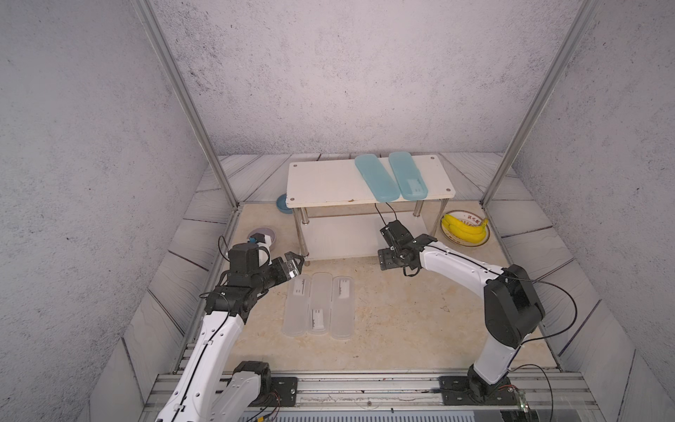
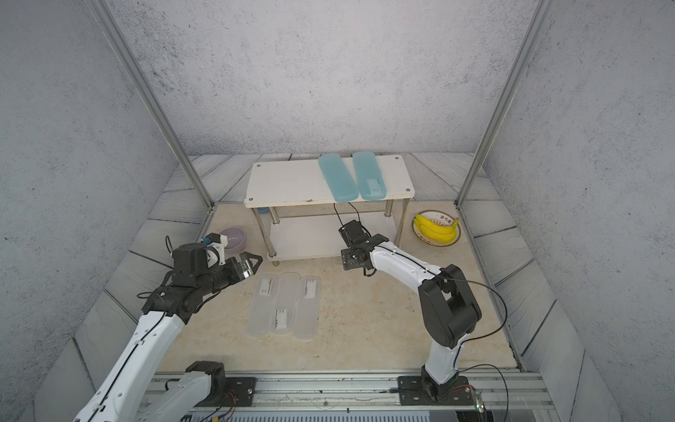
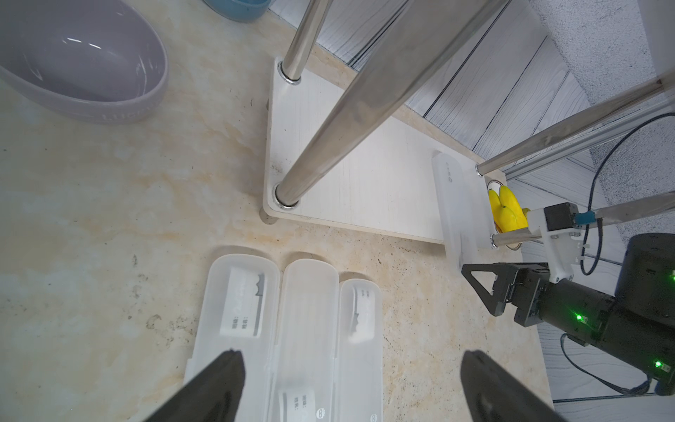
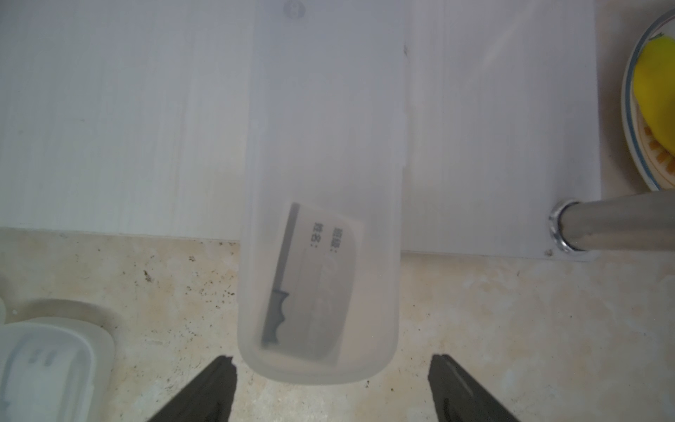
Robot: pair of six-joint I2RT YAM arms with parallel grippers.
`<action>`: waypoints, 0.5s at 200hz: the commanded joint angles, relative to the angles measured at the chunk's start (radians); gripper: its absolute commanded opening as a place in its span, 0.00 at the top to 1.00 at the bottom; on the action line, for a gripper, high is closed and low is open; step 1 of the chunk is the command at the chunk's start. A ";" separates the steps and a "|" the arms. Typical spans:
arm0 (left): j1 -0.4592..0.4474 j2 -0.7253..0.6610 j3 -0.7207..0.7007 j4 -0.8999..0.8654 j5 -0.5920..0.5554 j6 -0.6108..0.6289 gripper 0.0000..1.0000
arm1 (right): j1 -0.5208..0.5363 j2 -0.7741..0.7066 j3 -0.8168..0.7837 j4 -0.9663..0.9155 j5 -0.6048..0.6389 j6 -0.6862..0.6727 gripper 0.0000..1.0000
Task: Place the pencil cases on the shelf according to color
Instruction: Place the pencil case on the shelf.
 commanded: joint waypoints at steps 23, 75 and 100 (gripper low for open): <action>-0.006 -0.014 0.012 0.001 0.004 0.020 0.01 | -0.003 -0.060 -0.054 -0.039 0.005 -0.002 0.12; -0.006 -0.021 0.009 -0.001 0.004 0.017 0.01 | 0.000 -0.158 -0.134 -0.068 -0.007 -0.021 0.15; -0.005 -0.020 0.003 0.002 0.006 0.014 0.01 | 0.000 -0.210 -0.199 -0.075 -0.011 -0.040 0.18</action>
